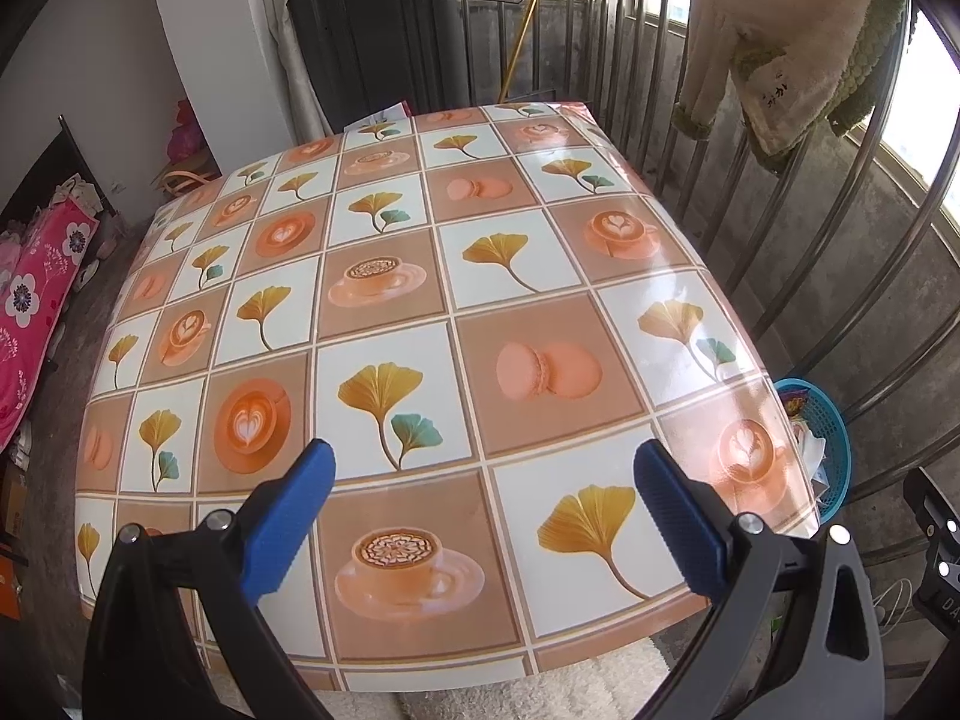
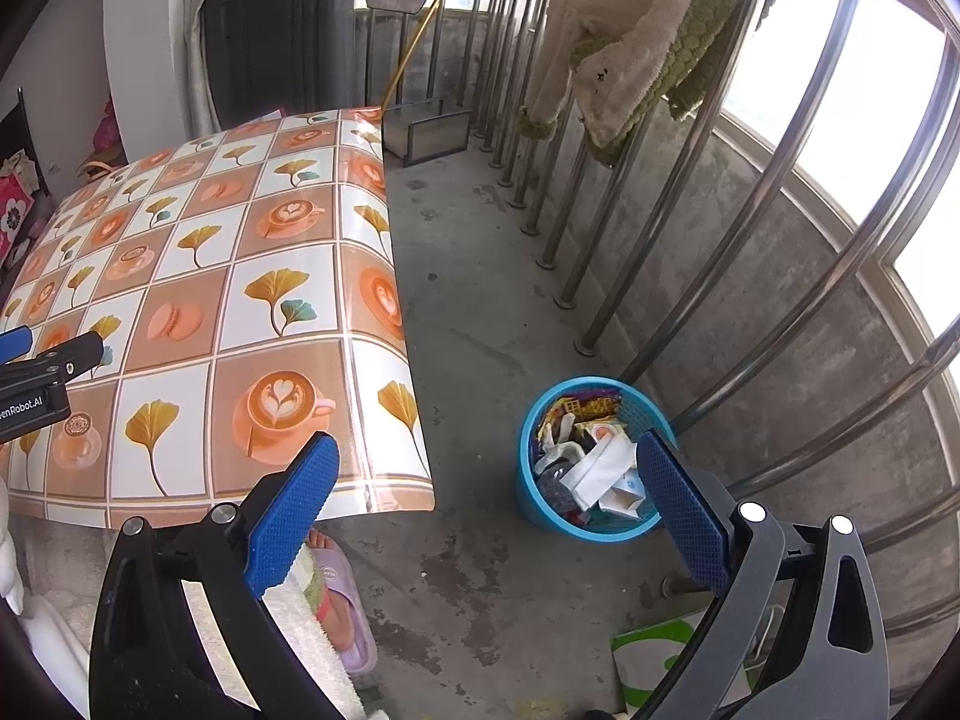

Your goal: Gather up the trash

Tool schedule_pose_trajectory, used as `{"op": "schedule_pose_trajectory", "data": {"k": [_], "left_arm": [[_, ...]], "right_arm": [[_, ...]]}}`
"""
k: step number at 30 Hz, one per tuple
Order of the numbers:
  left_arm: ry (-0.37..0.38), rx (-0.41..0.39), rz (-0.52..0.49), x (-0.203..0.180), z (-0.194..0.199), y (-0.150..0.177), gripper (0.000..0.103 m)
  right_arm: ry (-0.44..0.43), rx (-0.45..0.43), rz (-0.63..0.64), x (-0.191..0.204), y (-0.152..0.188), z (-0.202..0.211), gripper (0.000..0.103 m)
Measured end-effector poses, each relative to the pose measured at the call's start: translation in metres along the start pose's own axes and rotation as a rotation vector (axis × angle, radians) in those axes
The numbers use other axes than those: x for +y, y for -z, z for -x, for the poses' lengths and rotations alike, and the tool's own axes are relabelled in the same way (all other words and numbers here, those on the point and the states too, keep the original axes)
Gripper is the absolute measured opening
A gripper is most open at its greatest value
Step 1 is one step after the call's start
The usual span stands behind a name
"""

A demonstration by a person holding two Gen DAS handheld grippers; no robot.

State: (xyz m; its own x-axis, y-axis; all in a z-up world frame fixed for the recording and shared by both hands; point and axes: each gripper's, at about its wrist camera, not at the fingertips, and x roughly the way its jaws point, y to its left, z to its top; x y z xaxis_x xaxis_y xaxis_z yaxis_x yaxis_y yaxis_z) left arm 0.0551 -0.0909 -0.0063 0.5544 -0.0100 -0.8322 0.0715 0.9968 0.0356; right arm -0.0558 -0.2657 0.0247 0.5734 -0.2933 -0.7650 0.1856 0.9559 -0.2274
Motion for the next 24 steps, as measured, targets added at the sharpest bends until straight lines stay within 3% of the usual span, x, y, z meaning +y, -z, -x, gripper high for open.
{"op": "schedule_pose_trajectory", "data": {"k": [24], "left_arm": [[-0.027,0.009,0.001,0.0079,-0.0016,0.0034,0.098]], "right_arm": [[-0.032,0.004,0.038,0.0107,0.0015,-0.0027,0.095]]}}
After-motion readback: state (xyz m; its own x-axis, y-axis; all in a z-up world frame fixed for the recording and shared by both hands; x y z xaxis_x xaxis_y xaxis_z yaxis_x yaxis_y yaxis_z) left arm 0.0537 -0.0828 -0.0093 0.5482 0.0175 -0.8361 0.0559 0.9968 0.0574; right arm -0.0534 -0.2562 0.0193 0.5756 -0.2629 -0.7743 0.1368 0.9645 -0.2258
